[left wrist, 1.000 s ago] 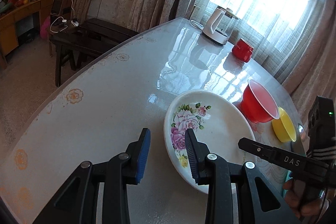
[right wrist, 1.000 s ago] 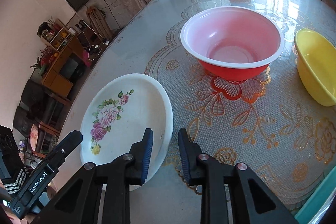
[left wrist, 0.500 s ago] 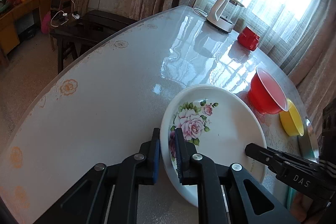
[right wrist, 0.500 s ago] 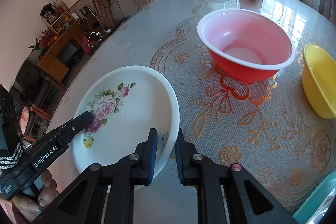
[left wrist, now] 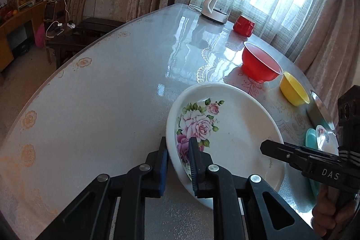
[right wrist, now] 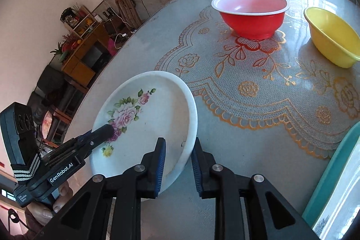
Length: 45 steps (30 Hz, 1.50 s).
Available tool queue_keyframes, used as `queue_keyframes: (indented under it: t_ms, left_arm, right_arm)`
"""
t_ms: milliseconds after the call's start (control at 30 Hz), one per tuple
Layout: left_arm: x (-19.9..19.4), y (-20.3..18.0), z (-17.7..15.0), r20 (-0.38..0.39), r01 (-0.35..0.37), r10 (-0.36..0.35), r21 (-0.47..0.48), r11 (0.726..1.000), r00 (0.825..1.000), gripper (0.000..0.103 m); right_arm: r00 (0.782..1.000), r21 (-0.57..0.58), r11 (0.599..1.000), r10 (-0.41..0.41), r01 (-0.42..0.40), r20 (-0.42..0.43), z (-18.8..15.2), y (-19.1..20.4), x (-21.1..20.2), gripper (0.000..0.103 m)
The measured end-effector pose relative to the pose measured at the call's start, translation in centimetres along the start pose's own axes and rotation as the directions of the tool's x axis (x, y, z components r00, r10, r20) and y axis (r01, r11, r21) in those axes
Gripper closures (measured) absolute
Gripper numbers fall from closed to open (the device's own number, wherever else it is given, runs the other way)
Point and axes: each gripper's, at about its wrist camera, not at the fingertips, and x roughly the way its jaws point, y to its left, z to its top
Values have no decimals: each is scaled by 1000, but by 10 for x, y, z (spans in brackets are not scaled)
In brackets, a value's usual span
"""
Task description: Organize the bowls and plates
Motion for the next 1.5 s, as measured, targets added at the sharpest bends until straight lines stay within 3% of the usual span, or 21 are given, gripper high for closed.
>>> queue_keyframes:
  t_ms: [167,433,967,1267,1500]
  left_arm:
    - [-5,-7,-9,8,-14,14,2,1000,1000,87]
    - [-22,-14,-24,34,72,-72,8,997,997,85]
    - [-51,-34,-30,105,145,-151,64,987,983,85]
    - [-63,-83,-22,114,203,-223,168,965,968,85]
    - [-56,-141,-19,57,296,-320,257,920,946,85]
  right_arm:
    - [996,-55,995,-87,89,26,-6,15,-4,84]
    - [999,22,999,-32,32,-9,-14,-1,-17,85]
    - [994,2,1000,-5,5,110,-35,-4,-69,85]
    - [981,58,998,-6,-5,191,-50,-29,-114,85]
    - [960,134,990,-77,42,268,-70,-61,-160,85]
